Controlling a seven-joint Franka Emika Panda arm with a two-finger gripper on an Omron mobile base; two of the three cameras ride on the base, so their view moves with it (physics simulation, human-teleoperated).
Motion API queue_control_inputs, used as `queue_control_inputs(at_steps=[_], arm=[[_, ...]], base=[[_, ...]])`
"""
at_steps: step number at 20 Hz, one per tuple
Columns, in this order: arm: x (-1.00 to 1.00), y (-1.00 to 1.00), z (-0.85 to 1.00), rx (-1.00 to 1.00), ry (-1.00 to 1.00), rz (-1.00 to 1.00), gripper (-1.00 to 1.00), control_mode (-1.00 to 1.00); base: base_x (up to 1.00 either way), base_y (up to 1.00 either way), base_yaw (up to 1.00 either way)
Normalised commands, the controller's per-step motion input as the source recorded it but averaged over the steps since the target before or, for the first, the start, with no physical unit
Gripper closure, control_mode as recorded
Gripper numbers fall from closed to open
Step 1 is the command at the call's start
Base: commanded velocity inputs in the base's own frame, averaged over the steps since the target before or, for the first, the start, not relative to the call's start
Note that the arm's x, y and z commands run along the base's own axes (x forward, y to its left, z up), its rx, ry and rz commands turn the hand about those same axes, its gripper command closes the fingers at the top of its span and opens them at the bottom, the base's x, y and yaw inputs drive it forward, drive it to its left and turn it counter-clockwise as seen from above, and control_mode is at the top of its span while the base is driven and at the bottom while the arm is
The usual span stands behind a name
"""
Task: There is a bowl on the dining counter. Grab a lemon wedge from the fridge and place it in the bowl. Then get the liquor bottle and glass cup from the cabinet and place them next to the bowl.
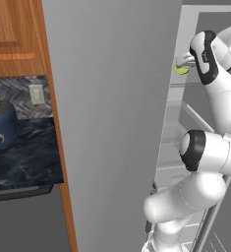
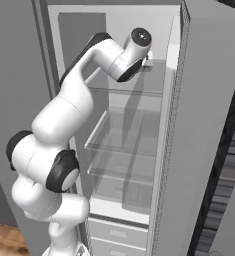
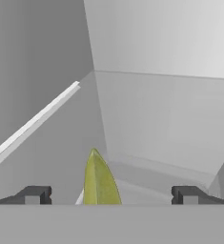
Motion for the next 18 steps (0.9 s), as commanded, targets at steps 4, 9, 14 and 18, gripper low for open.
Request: queue_control_inputs(at_steps=[4,9,14,18], arm=[[0.0,0.18,-0.14,0.0,0.0,0.0,-1.0,-1.0],[0.0,0.16,-0.17,0.0,0.0,0.0,-1.0,-1.0],[0.0,0.01,-0.17,0.0,0.0,0.0,-1.0,-1.0],[0.01,0.0,-0.15,0.0,0.0,0.0,-1.0,-1.0]], base=[[0.0,0.0,0.0],[0.0,0.0,0.0],[0.0,0.0,0.0],[0.0,0.0,0.0]])
